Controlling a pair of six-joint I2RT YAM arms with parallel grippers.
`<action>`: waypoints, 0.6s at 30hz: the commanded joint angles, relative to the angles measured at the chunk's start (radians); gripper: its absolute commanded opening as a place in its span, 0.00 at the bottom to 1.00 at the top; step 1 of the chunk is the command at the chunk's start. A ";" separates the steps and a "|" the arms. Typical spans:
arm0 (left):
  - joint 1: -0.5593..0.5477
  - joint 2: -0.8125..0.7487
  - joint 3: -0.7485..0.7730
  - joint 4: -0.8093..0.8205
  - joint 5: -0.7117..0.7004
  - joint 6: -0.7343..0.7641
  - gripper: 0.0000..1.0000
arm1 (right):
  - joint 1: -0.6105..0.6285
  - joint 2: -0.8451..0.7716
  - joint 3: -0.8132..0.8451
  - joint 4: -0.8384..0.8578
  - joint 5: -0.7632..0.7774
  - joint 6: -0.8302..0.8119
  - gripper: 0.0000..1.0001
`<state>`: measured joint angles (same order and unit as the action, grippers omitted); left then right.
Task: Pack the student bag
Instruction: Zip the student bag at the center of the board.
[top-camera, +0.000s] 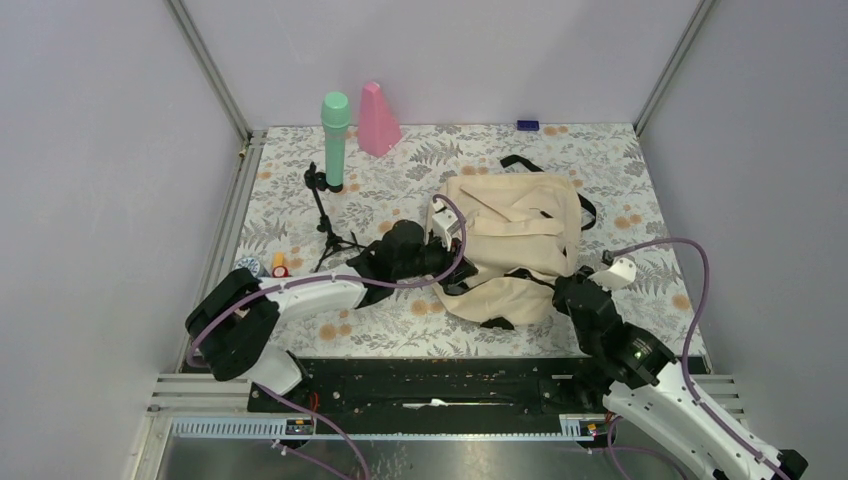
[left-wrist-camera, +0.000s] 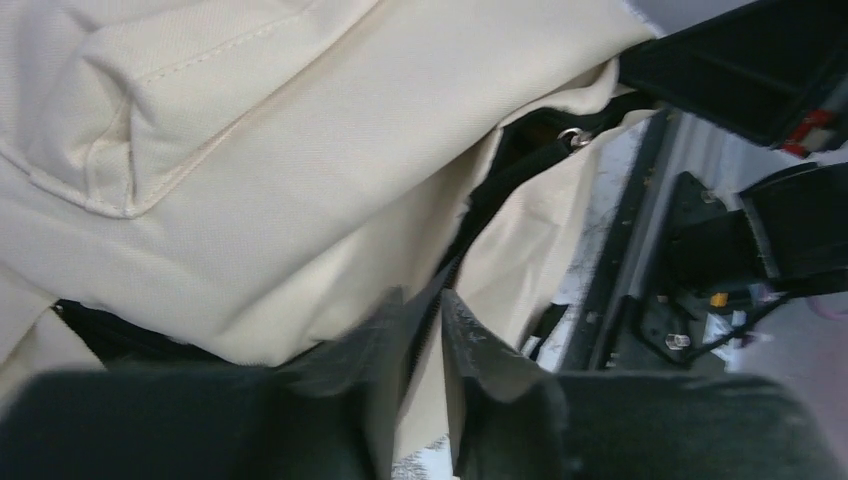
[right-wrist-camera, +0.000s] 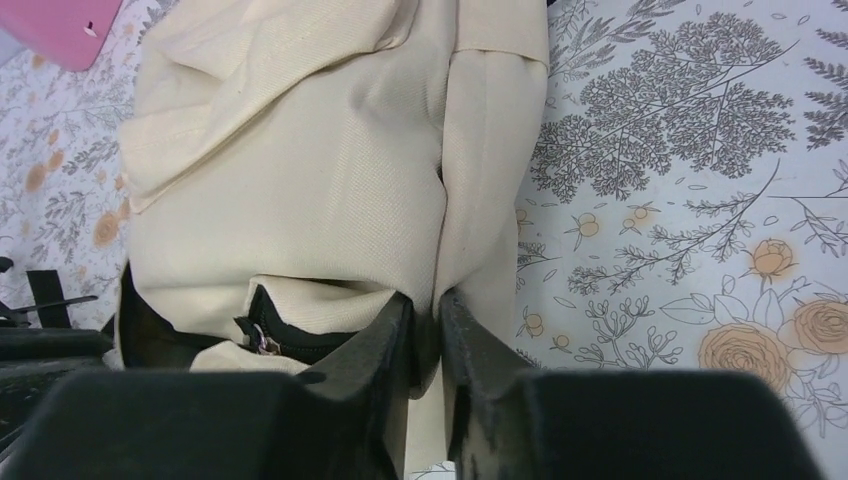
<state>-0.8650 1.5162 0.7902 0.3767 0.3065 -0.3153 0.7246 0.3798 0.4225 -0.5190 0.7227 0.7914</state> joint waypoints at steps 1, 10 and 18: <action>-0.002 -0.077 0.014 0.002 0.092 -0.013 0.32 | -0.010 -0.025 0.118 -0.048 0.108 -0.066 0.27; -0.001 -0.208 -0.018 -0.120 0.026 -0.062 0.79 | -0.011 -0.030 0.191 -0.073 0.027 -0.278 0.92; -0.001 -0.233 -0.087 -0.077 0.050 -0.106 0.85 | -0.010 0.220 0.258 0.071 -0.309 -0.533 0.93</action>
<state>-0.8658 1.2831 0.7403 0.2474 0.3447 -0.3962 0.7189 0.4751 0.6292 -0.5442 0.6228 0.4202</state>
